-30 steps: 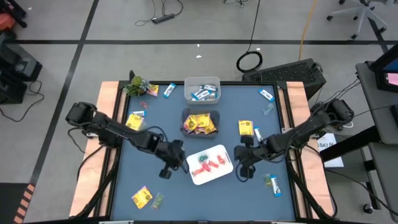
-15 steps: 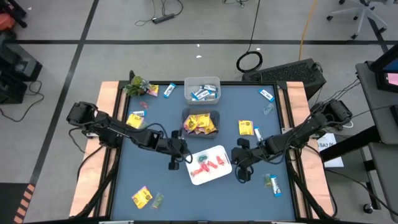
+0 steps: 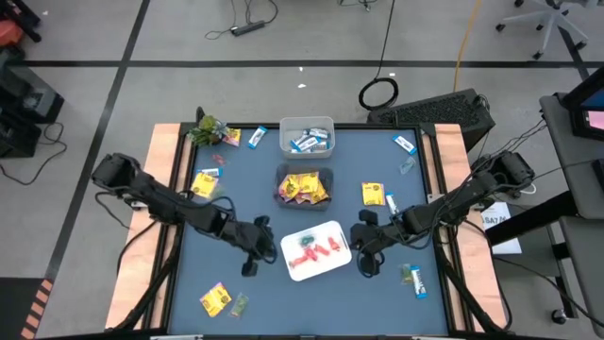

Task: Sort candy
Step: Adjust the white bin

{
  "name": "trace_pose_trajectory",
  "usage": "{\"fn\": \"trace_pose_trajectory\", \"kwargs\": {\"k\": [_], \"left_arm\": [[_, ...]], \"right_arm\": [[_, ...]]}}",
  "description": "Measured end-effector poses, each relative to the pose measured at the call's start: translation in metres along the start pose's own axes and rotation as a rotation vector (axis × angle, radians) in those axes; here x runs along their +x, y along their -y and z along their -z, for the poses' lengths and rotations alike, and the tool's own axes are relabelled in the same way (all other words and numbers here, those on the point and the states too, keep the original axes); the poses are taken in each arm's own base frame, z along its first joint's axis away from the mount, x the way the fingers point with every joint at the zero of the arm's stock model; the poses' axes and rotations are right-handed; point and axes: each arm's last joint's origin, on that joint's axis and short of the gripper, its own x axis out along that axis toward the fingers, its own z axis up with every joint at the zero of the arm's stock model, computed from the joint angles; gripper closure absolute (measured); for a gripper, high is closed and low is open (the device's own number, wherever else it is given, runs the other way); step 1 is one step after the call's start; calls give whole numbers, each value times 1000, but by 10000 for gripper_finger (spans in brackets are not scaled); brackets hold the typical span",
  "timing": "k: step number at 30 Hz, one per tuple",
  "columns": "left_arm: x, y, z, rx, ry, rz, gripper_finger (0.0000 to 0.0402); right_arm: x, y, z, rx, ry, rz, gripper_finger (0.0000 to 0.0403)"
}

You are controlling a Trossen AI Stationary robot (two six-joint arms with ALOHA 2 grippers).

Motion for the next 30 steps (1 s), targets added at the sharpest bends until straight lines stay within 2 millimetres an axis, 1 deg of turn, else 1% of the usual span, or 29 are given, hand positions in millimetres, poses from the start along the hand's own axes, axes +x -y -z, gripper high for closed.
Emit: {"fn": "trace_pose_trajectory", "kwargs": {"k": [3, 5, 6, 9, 13, 16, 21, 23, 25, 30], "left_arm": [[6, -7, 11, -43, -5, -130, 396], [7, -12, 18, -73, -17, -186, 396], [7, -12, 18, -81, -10, -203, 396], [6, -11, 9, -70, 71, -218, 396], [6, -13, 5, -46, 114, -221, 396], [5, -22, 4, -63, 114, -273, 395], [4, -41, 2, -99, 102, -355, 395], [3, -48, 3, -88, 74, -358, 395], [-3, -51, 8, -62, -5, -328, 395], [-24, -41, 18, -26, -163, -223, 395]], "right_arm": [[0, -2, -3, -13, 30, -18, 403], [0, -2, -3, -14, 32, -19, 403], [0, -2, -3, -14, 34, -20, 403], [0, -2, -4, -14, 38, -22, 403], [0, -3, -4, -20, 43, -30, 403], [0, -3, -5, -15, 47, -33, 403], [0, -3, -5, -14, 50, -32, 403], [0, -3, -5, -13, 49, -32, 403], [0, -3, -4, -13, 42, -30, 403], [0, -1, -2, -18, 14, -15, 403]]}}
